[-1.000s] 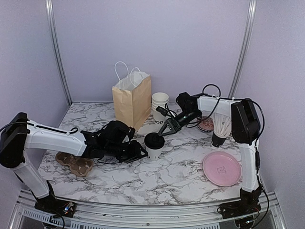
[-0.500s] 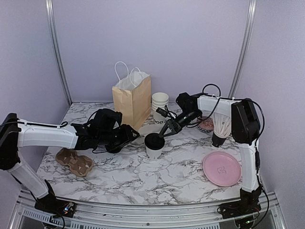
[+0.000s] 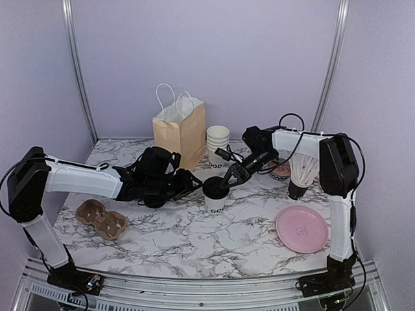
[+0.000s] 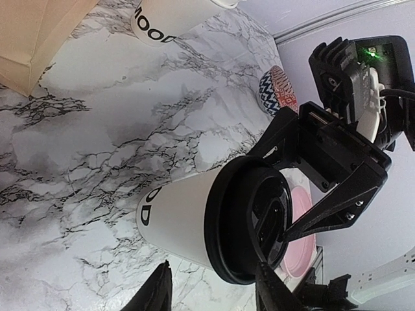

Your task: Pack the takeout coffee

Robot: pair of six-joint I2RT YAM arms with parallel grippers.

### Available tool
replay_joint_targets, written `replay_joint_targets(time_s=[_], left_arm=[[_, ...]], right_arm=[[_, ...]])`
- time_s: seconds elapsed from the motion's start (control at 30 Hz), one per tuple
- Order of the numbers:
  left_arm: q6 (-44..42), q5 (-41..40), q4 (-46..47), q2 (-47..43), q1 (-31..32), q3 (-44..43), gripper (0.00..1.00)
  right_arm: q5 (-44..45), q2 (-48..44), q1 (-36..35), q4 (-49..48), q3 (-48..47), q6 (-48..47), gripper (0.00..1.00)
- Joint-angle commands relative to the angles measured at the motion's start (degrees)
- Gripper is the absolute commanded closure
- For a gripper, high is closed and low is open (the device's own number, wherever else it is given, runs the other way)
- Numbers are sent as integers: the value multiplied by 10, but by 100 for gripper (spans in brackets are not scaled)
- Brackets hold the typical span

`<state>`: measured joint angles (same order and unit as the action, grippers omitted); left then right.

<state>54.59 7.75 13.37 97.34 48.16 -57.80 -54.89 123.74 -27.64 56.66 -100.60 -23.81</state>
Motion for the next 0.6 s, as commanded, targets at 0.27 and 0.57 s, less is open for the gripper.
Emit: replay_joint_targets(time_s=[0.27,0.57], left_arm=[[-19,6,31,15,1,-9,52],[-16,-3,32,-46,4,29,52]], right_arm=[[-15,10,2,19,-33,-26,42],[-66,84,2,86,-108,-104,49]])
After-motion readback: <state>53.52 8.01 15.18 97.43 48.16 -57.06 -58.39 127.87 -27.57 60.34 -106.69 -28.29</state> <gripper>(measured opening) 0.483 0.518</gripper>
